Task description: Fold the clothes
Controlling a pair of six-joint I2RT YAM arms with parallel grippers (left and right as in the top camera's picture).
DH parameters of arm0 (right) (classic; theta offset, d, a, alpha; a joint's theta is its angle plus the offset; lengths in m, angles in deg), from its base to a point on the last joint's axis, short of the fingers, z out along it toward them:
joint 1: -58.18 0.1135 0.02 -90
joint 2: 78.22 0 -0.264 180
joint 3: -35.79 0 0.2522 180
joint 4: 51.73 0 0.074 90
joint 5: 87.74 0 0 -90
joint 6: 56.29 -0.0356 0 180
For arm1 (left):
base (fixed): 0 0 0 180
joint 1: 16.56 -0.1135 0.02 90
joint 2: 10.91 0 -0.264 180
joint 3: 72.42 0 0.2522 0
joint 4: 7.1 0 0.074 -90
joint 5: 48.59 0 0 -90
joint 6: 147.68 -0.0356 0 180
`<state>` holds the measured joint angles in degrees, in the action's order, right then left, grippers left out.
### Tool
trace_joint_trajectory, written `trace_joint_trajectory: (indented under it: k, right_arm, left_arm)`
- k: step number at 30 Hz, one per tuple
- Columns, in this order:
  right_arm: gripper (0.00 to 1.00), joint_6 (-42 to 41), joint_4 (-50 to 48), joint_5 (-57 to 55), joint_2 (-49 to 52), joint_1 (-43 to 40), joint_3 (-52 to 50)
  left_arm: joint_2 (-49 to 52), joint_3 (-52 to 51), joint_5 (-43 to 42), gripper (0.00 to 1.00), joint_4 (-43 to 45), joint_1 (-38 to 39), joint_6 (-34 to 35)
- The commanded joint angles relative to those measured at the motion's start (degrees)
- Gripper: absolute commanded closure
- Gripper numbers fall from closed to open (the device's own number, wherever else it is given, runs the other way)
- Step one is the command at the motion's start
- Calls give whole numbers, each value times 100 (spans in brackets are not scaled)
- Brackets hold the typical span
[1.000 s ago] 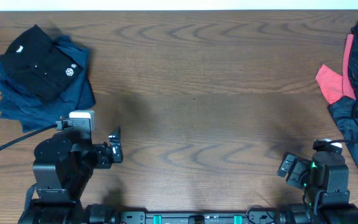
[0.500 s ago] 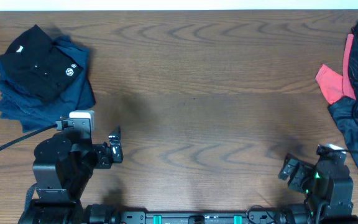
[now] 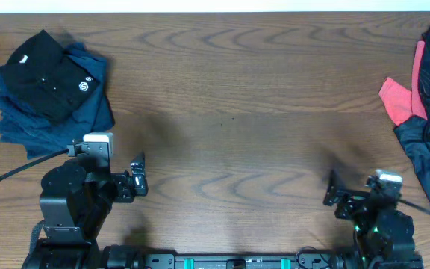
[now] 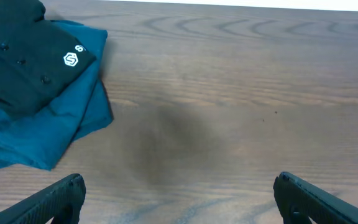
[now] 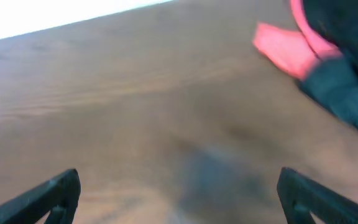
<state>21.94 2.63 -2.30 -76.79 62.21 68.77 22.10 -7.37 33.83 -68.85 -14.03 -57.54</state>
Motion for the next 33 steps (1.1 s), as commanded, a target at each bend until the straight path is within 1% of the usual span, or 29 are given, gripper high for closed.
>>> trace_joint_trajectory:
  k: [1, 6, 9, 14, 20, 33]
  right_arm:
    - [1, 990, -697, 634, -116, -24, -442]
    - [1, 1021, -2203, 632, -116, 15, -1088]
    - [1, 1038, -2841, 603, -116, 15, -1401]
    - [1, 1379, -3751, 599, -116, 13, -1899]
    - [1, 2033, -3633, 586, -116, 11, -1893]
    - [1, 2041, -3648, 610, -116, 11, -1891]
  left_arm:
    - [-7, -20, -74, 2, 0, 7, -35]
    - [-7, -20, -74, 2, 0, 7, -35]
    - [-7, -20, -74, 2, 0, 7, -35]
    - [-7, -20, -74, 2, 0, 7, -35]
    - [-7, -20, -74, 2, 0, 7, -35]
    - [-7, -20, -74, 2, 0, 7, -35]
